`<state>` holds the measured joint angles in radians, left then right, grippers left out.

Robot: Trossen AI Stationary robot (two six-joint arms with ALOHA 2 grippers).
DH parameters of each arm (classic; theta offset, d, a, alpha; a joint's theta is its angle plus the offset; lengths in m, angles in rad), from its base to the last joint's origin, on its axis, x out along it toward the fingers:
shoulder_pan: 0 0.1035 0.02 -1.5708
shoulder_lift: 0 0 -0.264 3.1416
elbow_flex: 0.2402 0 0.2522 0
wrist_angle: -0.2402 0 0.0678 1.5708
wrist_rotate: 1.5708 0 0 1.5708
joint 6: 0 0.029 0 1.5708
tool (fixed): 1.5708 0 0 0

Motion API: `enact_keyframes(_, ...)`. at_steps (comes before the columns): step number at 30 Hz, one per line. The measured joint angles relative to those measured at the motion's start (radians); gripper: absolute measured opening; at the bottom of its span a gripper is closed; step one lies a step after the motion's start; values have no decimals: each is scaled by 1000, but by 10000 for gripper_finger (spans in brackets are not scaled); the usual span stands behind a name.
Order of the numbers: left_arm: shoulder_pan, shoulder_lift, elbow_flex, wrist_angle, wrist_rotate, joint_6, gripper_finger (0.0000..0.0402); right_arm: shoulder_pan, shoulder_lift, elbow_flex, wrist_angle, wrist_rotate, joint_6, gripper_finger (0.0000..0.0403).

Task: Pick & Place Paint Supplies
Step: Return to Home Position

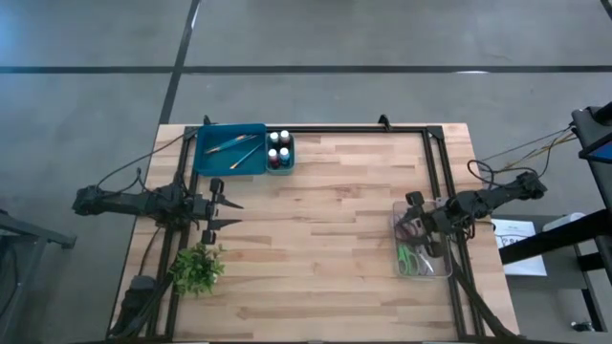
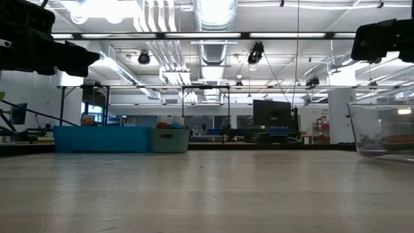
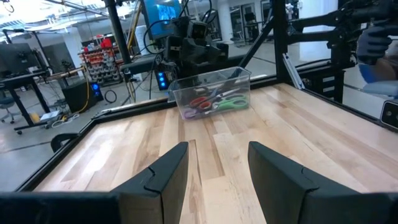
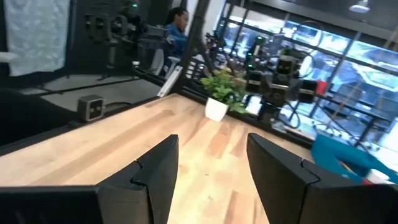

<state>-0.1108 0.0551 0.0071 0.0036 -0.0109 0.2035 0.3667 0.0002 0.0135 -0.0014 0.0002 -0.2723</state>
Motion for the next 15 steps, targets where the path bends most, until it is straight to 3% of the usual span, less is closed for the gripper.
enact_keyframes(12,0,0,0,0,0,2,173,-153,0,0,1,29,-4,188)
enact_keyframes(15,0,0,0,0,0,2,173,-181,1,0,1,29,83,188)
